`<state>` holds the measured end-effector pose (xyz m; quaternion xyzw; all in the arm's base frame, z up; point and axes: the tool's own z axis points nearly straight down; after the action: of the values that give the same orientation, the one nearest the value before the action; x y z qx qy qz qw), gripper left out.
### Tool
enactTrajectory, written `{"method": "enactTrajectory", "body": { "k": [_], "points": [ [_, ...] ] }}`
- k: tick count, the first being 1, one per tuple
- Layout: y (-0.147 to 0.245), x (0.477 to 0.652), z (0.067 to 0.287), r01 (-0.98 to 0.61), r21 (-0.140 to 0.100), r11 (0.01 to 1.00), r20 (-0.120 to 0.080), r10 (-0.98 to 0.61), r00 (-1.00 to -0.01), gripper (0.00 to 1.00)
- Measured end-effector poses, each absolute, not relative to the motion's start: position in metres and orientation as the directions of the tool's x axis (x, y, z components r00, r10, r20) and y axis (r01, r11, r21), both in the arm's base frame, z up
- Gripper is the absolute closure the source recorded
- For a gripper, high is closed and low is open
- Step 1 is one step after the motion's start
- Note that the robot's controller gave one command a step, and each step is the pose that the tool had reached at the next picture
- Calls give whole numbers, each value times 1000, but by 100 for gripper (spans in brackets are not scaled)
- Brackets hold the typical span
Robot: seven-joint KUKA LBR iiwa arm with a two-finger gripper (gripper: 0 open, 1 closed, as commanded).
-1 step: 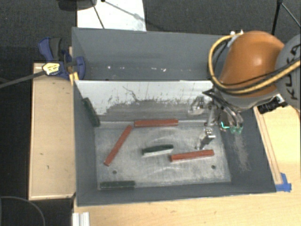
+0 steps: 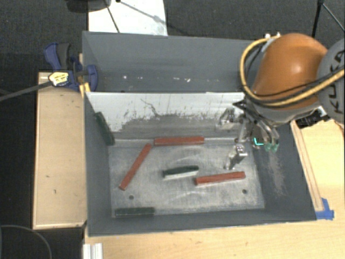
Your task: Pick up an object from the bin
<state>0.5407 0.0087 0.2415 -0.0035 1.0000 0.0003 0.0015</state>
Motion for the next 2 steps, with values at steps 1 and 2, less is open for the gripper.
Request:
{"method": "enactTrajectory", "body": {
  "k": [1, 2],
  "points": [
    [6, 520, 195, -41, 0, 999, -9, -41, -999, 0],
    [12, 515, 135, -114, -1, 993, -7, -114, -993, 0]
  ]
}}
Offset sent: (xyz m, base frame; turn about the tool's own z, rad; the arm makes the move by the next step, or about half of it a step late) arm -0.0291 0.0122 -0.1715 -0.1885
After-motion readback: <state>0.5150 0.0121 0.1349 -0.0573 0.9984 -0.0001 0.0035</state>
